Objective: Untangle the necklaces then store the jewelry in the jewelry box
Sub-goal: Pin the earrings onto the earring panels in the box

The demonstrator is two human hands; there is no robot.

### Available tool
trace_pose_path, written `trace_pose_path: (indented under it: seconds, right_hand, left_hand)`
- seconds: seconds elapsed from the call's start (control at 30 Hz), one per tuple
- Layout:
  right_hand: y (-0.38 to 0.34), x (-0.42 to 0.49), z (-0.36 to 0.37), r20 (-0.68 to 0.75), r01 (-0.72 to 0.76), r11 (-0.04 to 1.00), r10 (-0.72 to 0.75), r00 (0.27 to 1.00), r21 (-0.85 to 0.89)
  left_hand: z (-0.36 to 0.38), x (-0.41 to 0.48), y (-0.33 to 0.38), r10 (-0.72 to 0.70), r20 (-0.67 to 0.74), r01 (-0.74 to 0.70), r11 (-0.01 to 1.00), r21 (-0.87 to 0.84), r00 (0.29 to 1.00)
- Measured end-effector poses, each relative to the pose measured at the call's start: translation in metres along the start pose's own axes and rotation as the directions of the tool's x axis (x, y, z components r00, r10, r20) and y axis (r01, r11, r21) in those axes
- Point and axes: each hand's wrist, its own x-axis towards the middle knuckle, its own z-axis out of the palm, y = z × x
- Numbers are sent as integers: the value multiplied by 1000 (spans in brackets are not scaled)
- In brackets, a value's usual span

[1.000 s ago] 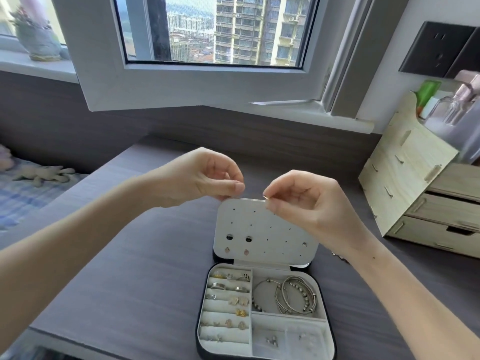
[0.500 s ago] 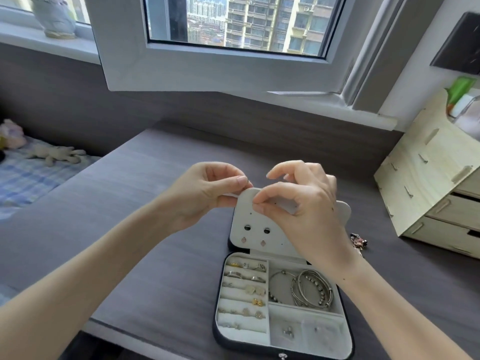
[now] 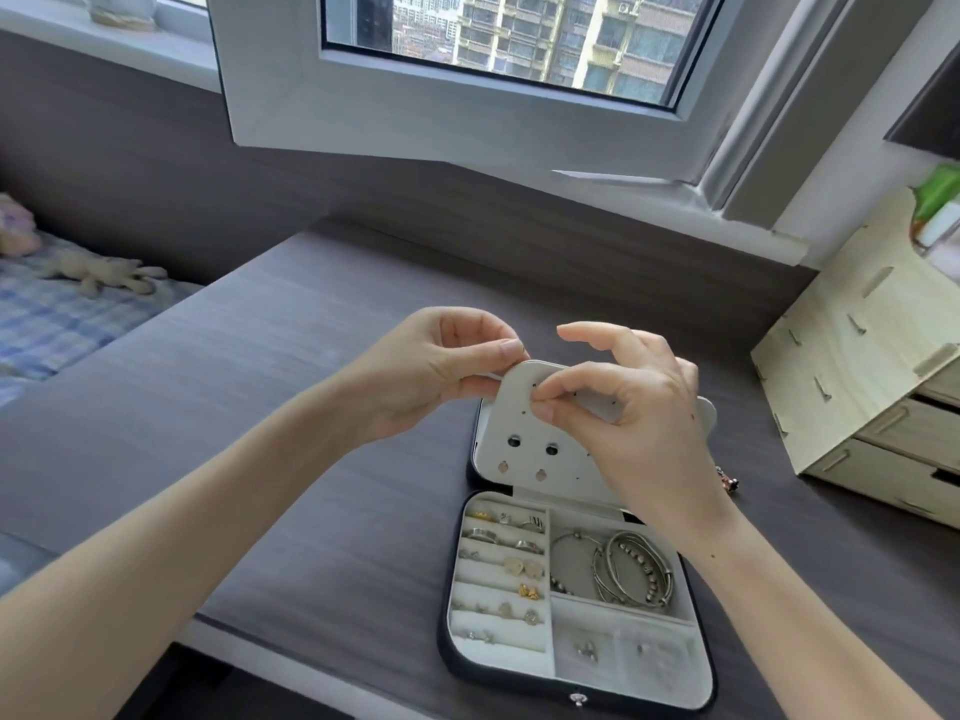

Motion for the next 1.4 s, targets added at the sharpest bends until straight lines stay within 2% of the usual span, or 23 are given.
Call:
trace_pose_path:
  seconds: [0.43, 0.6, 0.8, 0.93, 1.1, 1.4]
  right_hand:
    - [-11, 2, -3, -61, -76, 995, 79, 995, 61]
    - [-9, -6, -4, -116, 28, 999, -30, 993, -22]
    - [-7, -27, 0, -237, 181, 982, -189, 953, -55]
    - [-7, -36, 3, -298, 233, 969, -246, 922, -80]
    - [-6, -47, 7, -356, 272, 950, -309, 882, -150]
    - [-6, -55, 11, -389, 279, 942, -332, 859, -188]
  left_hand:
    - [-2, -3, -3, 7, 26, -7, 1000, 11, 1000]
    - [-7, -4, -1, 19, 87, -20, 1000, 6, 996]
    - [-6, -4, 0, -32, 325, -46, 972, 229, 945]
    - [-2, -1, 4, -49, 397, -62, 963, 261, 916]
    - [0, -2, 7, -63, 434, -75, 952, 295, 899]
    - [-2, -5, 10, -116, 460, -90, 911, 402, 881]
